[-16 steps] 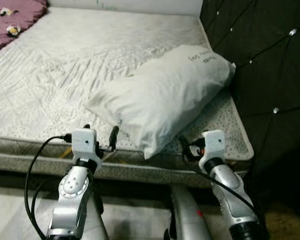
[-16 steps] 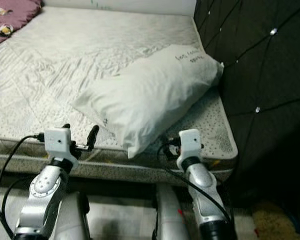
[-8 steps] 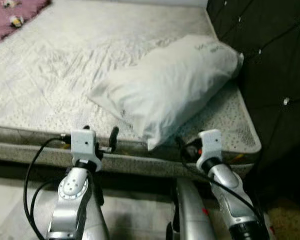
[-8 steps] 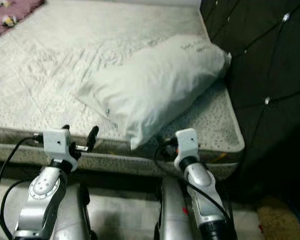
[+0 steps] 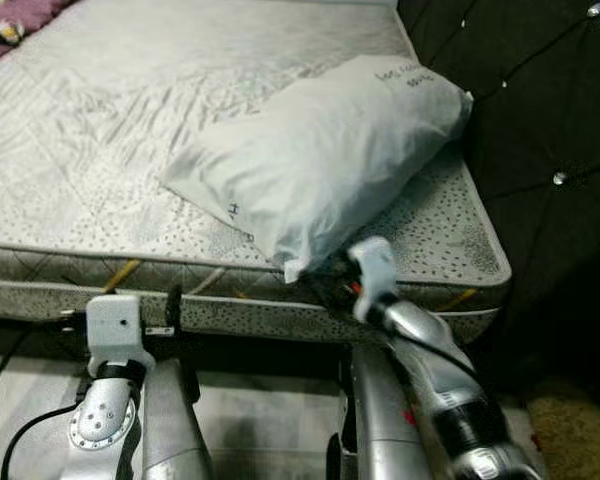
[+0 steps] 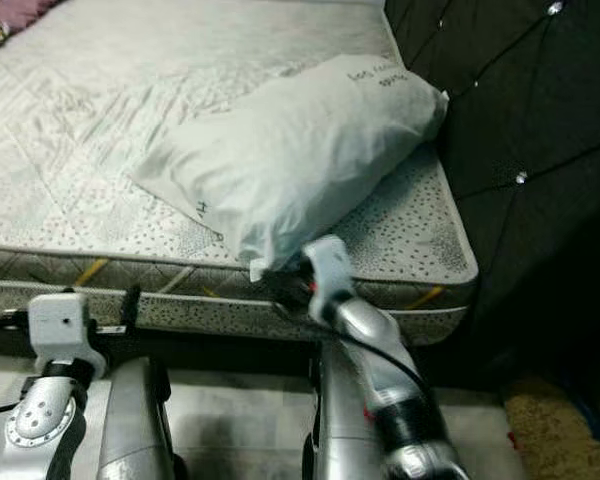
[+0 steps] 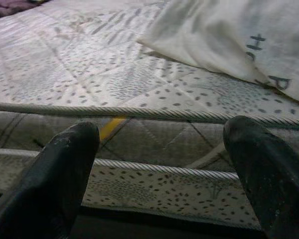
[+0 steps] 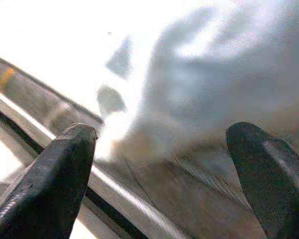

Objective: Clean up the room

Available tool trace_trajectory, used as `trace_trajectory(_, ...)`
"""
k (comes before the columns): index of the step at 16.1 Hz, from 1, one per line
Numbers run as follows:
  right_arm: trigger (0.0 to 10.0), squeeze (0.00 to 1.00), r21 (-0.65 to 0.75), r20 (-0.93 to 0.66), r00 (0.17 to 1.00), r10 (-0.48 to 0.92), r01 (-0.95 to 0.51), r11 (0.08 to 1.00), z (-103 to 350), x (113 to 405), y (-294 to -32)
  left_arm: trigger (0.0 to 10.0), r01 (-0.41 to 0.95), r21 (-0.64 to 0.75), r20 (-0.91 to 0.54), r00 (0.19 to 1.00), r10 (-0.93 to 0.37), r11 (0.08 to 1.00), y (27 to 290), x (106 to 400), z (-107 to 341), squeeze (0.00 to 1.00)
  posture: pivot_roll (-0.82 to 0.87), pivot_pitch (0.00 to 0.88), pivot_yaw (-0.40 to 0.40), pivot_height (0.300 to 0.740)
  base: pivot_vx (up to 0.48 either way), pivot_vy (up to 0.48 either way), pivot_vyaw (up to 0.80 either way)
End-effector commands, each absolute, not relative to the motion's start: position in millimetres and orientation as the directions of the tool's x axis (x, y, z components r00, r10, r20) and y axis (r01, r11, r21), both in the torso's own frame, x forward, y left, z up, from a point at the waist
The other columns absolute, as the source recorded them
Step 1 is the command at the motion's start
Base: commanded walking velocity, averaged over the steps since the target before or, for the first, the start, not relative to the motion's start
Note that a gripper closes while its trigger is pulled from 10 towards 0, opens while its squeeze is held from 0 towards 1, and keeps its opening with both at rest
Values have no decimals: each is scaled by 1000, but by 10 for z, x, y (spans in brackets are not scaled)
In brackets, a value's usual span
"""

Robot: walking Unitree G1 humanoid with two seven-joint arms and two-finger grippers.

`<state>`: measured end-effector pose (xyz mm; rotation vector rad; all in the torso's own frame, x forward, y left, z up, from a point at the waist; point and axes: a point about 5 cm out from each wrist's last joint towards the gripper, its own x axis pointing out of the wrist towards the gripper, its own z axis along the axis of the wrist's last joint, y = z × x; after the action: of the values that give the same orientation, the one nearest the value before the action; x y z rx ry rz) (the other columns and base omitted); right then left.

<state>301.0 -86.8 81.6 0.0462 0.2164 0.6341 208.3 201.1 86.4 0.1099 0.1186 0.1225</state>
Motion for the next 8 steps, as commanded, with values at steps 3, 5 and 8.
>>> trace_trajectory(3, 10000, 0, 171, -231, 758, 610, -585, 792, 787, 3116, -685, 10000, -138, 131, -121, 981, 154, 982, 2022, 1974, 897, 0, 142, 82, -88, 483, 0, 0, 0)
trace_trajectory(5, 10000, 0, 177, -198, 763, 615, -590, 788, 895, 3224, -468, 10000, -162, 142, -139, 973, 182, 976, 2071, 1877, 879, 0, 155, 90, -91, 483, 0, 0, 0)
trace_trajectory(8, 10000, 0, 133, -189, 816, 546, -529, 838, 1021, 3375, -268, 10000, -179, 153, -153, 967, 202, 972, 2103, 1822, 870, 0, 172, 94, -95, 483, 0, 0, 0)
